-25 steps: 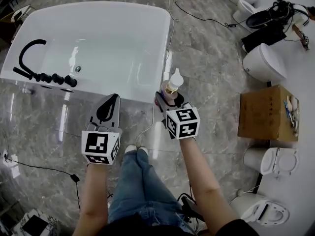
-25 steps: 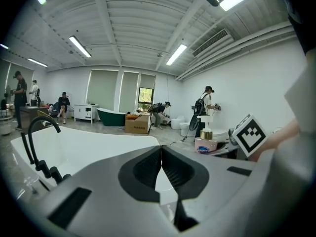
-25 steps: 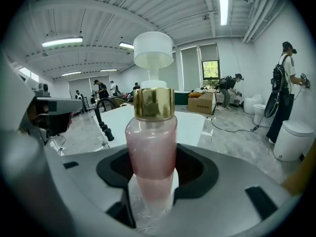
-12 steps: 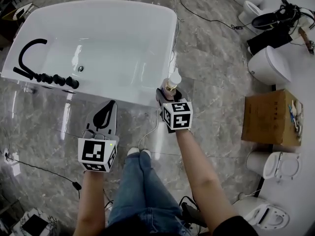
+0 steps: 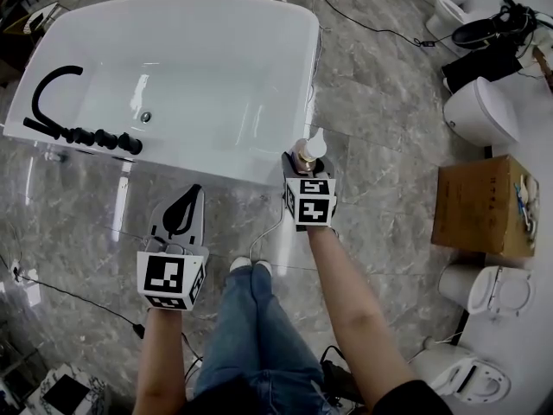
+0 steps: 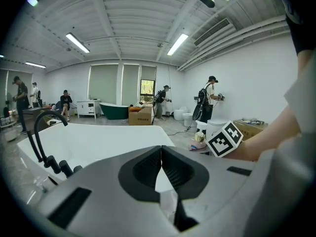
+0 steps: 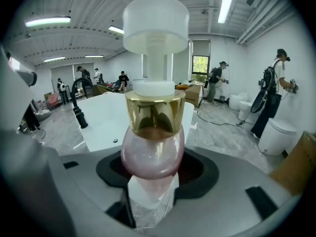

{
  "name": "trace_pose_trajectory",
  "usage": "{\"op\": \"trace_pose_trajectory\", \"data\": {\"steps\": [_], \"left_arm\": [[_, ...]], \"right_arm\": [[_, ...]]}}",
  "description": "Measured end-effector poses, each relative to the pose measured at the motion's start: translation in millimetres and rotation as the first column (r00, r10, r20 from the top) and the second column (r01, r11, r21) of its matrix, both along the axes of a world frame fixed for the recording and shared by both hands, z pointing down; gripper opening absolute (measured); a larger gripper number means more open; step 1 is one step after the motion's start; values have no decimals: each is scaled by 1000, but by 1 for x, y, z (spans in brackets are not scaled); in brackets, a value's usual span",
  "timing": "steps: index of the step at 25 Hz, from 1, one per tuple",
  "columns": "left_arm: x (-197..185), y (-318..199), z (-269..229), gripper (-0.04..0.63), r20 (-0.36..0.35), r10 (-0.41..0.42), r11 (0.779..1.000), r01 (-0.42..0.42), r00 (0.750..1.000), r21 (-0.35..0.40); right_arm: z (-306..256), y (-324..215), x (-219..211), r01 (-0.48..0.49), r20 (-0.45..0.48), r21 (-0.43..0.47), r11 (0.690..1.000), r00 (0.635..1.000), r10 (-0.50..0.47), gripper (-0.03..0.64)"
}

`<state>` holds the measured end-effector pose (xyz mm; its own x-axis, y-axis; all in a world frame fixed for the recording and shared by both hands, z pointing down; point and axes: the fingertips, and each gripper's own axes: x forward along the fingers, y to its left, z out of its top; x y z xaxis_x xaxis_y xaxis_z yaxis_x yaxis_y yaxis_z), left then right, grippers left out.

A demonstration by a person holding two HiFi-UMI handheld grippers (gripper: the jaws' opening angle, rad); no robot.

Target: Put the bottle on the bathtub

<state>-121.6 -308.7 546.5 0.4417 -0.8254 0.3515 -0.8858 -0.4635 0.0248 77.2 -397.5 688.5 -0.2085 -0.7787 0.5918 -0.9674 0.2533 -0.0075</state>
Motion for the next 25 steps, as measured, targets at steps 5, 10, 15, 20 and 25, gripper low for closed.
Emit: {"op": "trace_pose_trajectory", "data": {"steps": [5,10,15,20,25], "left_arm": [[-5,1,-3,12,-7,-8,1000,8,1000,0],[-5,4,-6,12,-7,-7,1000,7,1000,7],[-3,12,-5,12,-9,-13,1000,12,1000,-2],[-4,16,-8,12,-11,-15,1000,15,1000,0],[-6,19,-9,12,0,-12,1000,12,1000,7]], "right_arm": [[3,12,4,-66,18,-33,997,998,66,233],[4,15,-1,-57,15,-42,997,998,58,234],[3,19,-3,-50,19,-50,998,999,51,234],[5,22,-7,-19,39,-53,998,999,21,236],[13,27,-9,12,41,-74,997,999,-9,304]]}}
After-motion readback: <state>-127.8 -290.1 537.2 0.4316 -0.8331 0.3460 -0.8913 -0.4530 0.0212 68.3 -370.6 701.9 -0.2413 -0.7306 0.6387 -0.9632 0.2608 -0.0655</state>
